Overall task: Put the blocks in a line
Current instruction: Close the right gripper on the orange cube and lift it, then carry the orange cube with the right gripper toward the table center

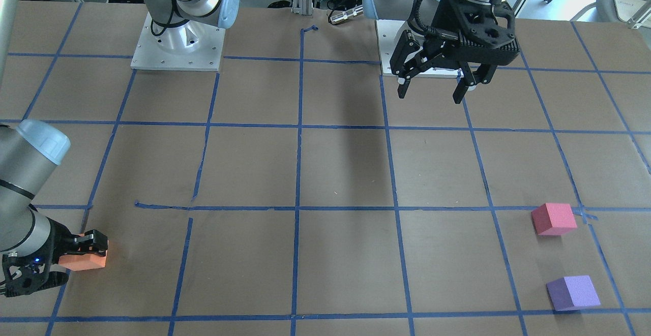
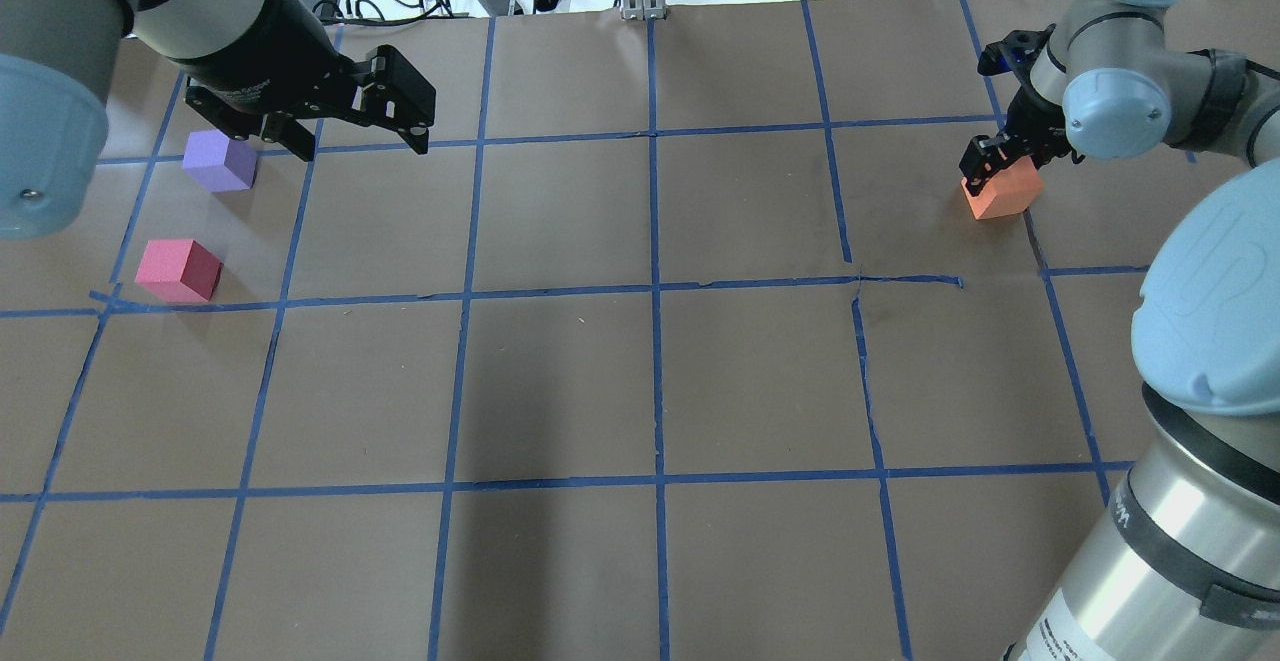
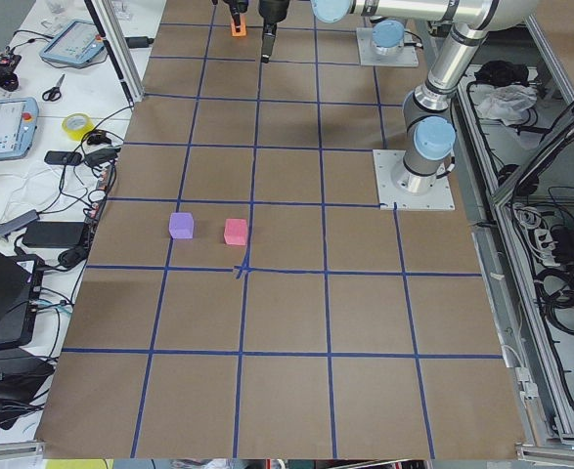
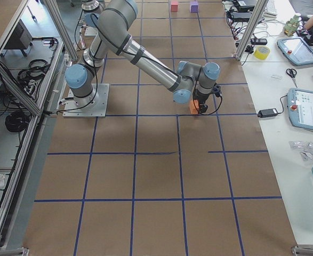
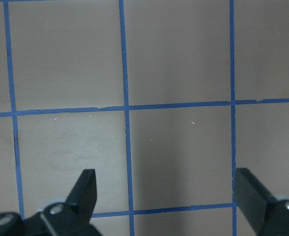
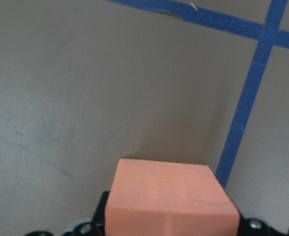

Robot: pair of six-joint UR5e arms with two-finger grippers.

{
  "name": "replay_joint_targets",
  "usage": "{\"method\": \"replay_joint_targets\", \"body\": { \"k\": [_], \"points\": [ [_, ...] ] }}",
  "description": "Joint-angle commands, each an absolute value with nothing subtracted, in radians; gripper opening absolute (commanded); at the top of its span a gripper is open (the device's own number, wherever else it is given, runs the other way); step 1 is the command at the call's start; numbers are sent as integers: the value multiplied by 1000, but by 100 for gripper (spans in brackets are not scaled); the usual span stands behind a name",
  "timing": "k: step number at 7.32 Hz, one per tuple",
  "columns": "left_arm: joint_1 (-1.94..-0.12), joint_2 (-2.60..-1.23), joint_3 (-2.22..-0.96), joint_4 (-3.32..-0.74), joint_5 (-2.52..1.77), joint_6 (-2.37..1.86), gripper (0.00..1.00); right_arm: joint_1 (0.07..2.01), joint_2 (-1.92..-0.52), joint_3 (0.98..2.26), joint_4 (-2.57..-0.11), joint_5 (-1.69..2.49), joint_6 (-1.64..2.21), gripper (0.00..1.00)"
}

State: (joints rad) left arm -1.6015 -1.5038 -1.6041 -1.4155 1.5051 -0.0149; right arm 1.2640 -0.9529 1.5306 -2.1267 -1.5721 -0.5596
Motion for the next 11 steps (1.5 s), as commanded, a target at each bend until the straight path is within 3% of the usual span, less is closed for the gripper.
{"method": "replay_joint_targets", "body": {
  "k": [1,6,11],
  "points": [
    [-1601,-1505,-1603,-1416,1503,-17,100,1264,-965,1516,-2114,-1572,-552,0],
    [-1601,-1505,-1605,-1416,1503,-14,100,1401,-1078,1516,-2075,-1572,-297,0],
    [-1601,-1499,-1605,-1416,1506,-3,100,1705,-1046,1470,-2091,-1491,188,0]
  ]
}}
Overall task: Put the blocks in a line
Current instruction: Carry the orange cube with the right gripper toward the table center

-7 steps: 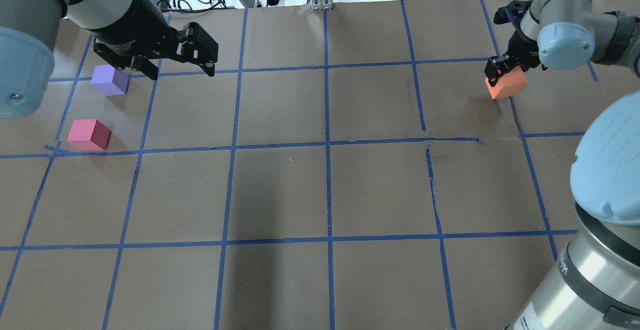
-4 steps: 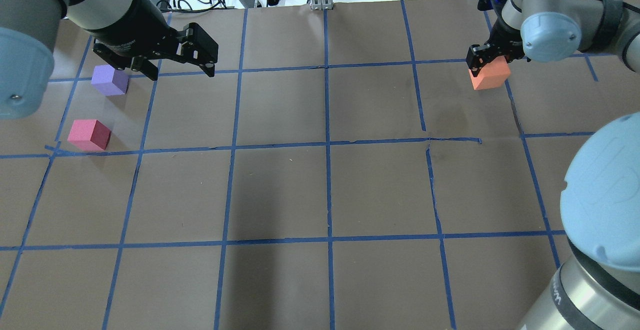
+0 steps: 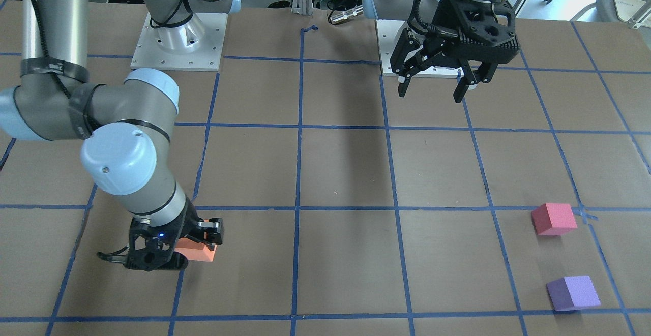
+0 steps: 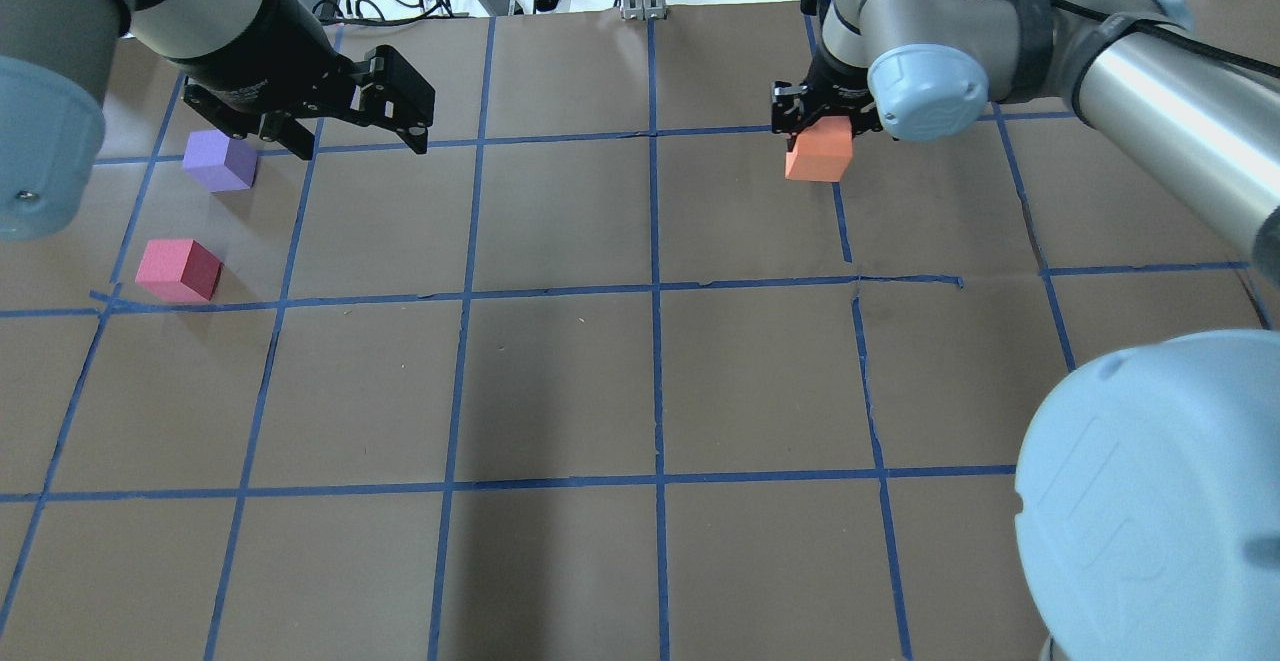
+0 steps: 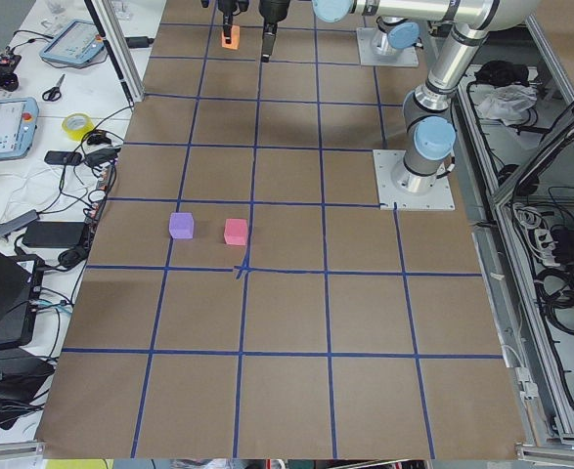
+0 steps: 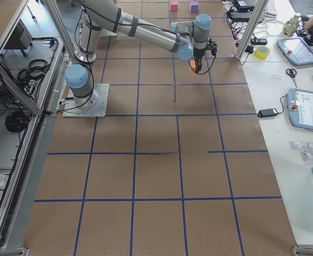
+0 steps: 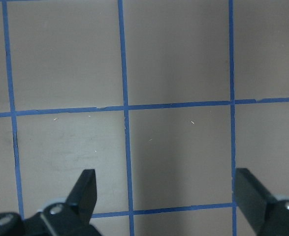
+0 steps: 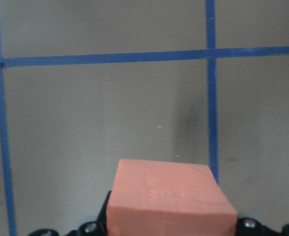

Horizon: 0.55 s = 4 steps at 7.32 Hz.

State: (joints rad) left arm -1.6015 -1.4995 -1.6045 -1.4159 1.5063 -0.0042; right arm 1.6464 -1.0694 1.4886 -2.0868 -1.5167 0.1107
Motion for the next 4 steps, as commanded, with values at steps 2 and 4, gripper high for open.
{"method": "replay_joint_targets", "body": {
  "k": [2,4],
  "points": [
    [-1601,-1500,-1605,-1416,1511,-2,100,1788,-990,1415,-2097,-1491,274,0],
    [-1601,-1503,-1605,-1417,1509,-6,100,1856,-895,1311,-2097,-1506,278,0]
  ]
}}
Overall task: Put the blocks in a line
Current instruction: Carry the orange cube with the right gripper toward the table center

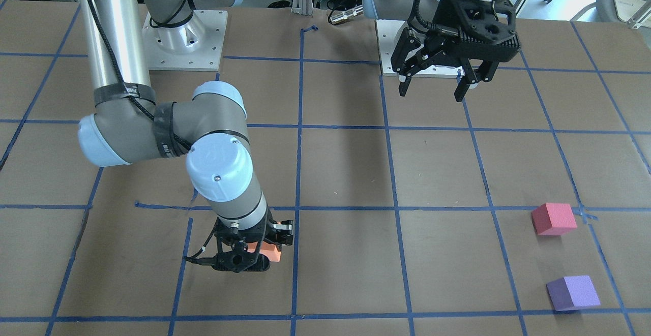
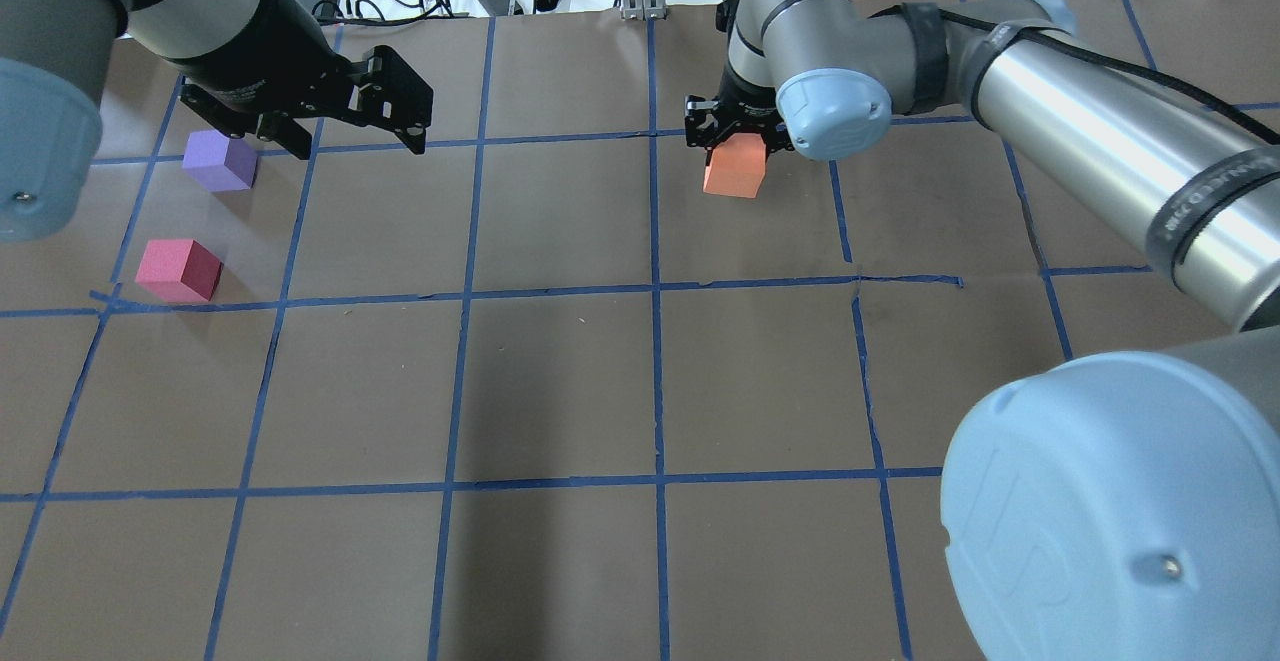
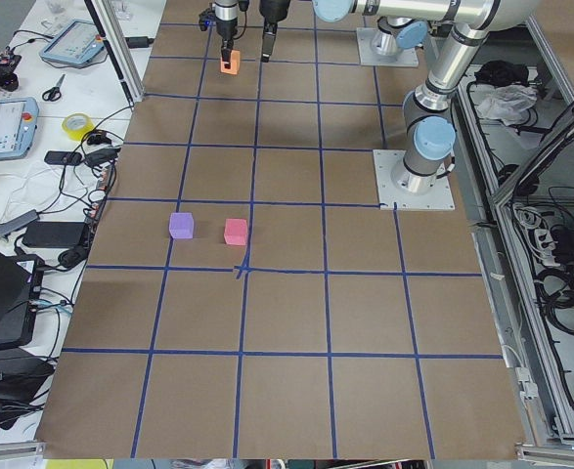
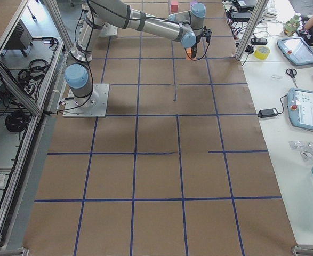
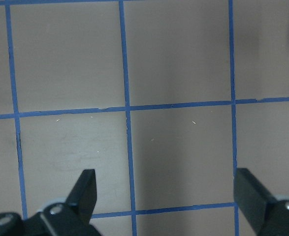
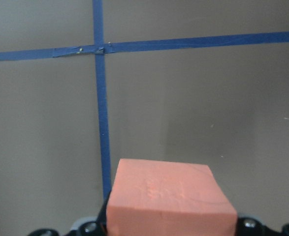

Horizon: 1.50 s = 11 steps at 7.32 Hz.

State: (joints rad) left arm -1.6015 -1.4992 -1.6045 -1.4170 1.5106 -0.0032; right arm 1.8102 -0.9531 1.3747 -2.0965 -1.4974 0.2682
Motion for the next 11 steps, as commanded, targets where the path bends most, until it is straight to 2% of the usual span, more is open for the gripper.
{"method": "replay_joint_targets", "body": {
  "k": [1,4,6,7,9,10,11],
  "points": [
    [-1601,-1508,-1605,-1416,1506,-12,100,1877,-852,1260,-2097,-1508,278,1],
    [-1601,-1506,-1605,-1416,1502,-17,100,1907,-779,1184,-2094,-1509,270,6],
    [-1601,-1506,-1605,-1416,1502,-17,100,1907,-762,1181,-2098,-1506,258,20],
    [-1601,-1505,-1605,-1416,1503,-15,100,1907,-761,1181,-2098,-1506,258,21],
    [-1601,-1508,-1606,-1416,1502,-14,100,1907,-752,1181,-2098,-1502,262,29],
    [-1601,-1508,-1606,-1416,1503,-15,100,1907,-752,1181,-2098,-1502,259,55],
    [-1601,-1505,-1606,-1416,1503,-15,100,1907,-752,1181,-2098,-1500,259,89]
  ]
}}
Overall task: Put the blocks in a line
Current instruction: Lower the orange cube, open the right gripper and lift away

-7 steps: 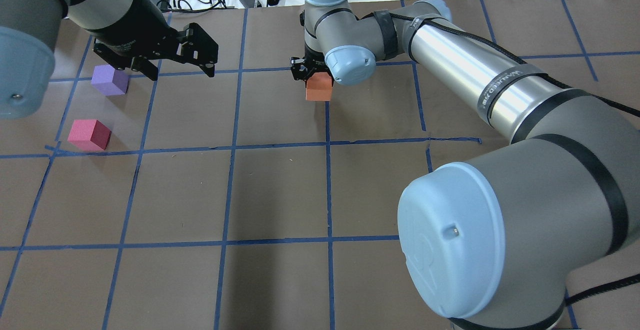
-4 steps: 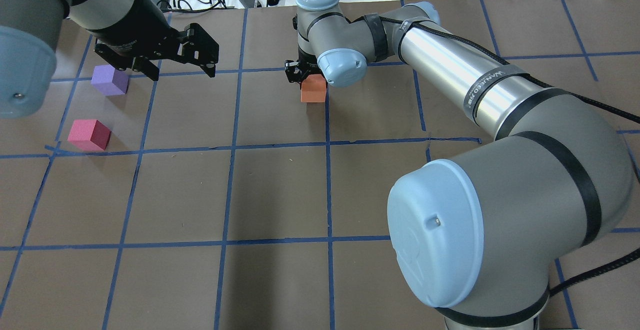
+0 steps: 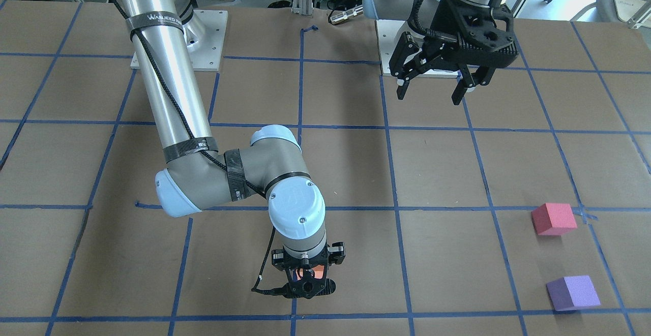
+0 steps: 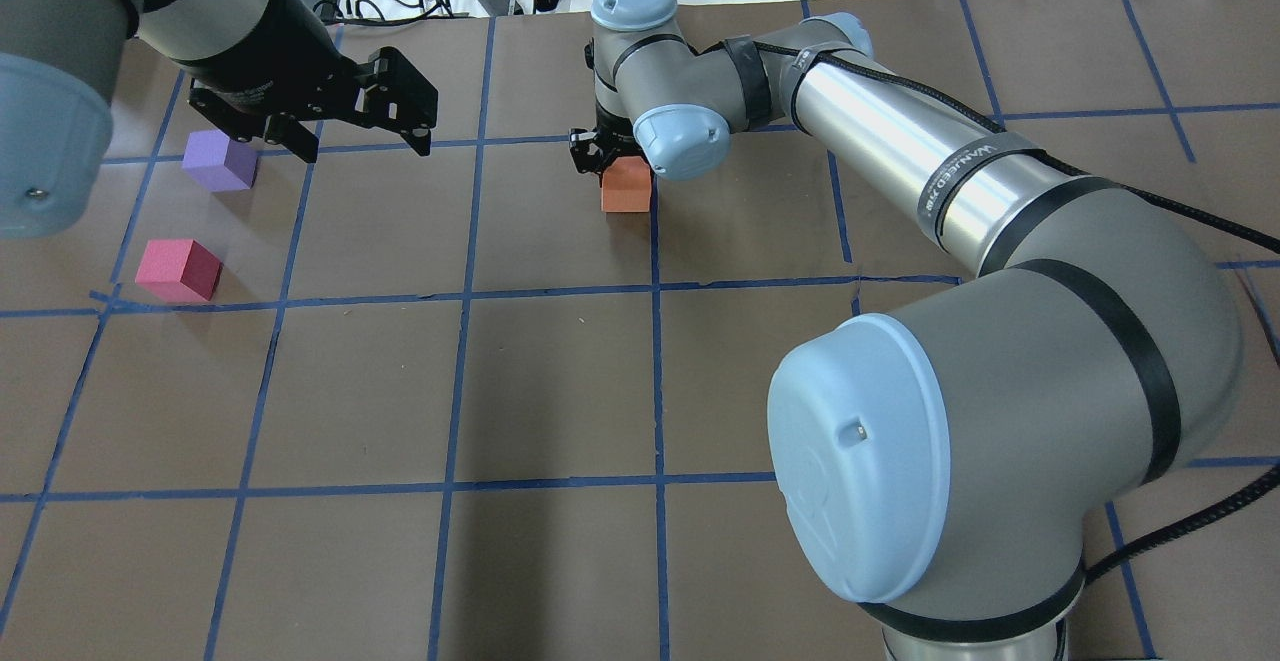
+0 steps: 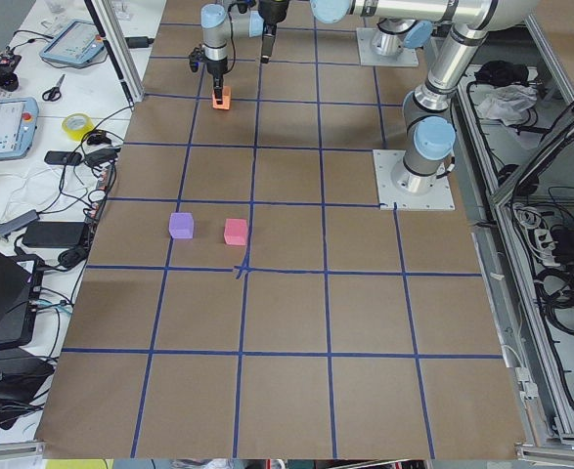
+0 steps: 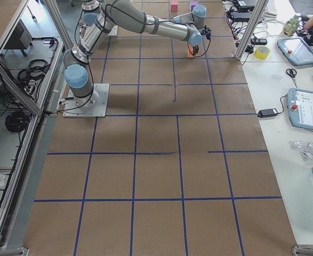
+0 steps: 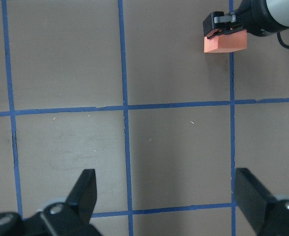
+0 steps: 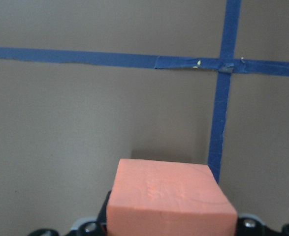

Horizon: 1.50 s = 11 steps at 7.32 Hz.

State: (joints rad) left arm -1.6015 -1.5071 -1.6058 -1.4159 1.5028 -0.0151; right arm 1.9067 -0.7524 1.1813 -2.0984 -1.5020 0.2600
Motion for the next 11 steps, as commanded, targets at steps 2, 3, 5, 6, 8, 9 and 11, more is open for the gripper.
{"method": "replay_joint_targets", "body": {
  "k": [2,3,5,6,8,9,11],
  "points": [
    [-1601,-1506,-1606,-1417,1503,-14,100,1907,-755,1181,-2095,-1497,267,100],
    [-1601,-1505,-1606,-1416,1503,-14,100,1907,-758,1181,-2095,-1494,273,100],
    [-1601,-1506,-1606,-1417,1503,-15,100,1913,-810,1183,-2076,-1503,275,100],
    [-1601,-1506,-1606,-1417,1503,-15,100,1893,-872,1183,-2003,-1508,273,100],
    [-1601,-1505,-1606,-1417,1503,-12,100,1820,-1013,1201,-1858,-1494,241,100],
    [-1601,-1505,-1606,-1416,1503,-17,100,1775,-1085,1204,-1770,-1496,174,100],
    [-1591,-1532,-1567,-1396,1488,-21,100,1671,-1225,1229,-1586,-1509,51,99]
  ]
}}
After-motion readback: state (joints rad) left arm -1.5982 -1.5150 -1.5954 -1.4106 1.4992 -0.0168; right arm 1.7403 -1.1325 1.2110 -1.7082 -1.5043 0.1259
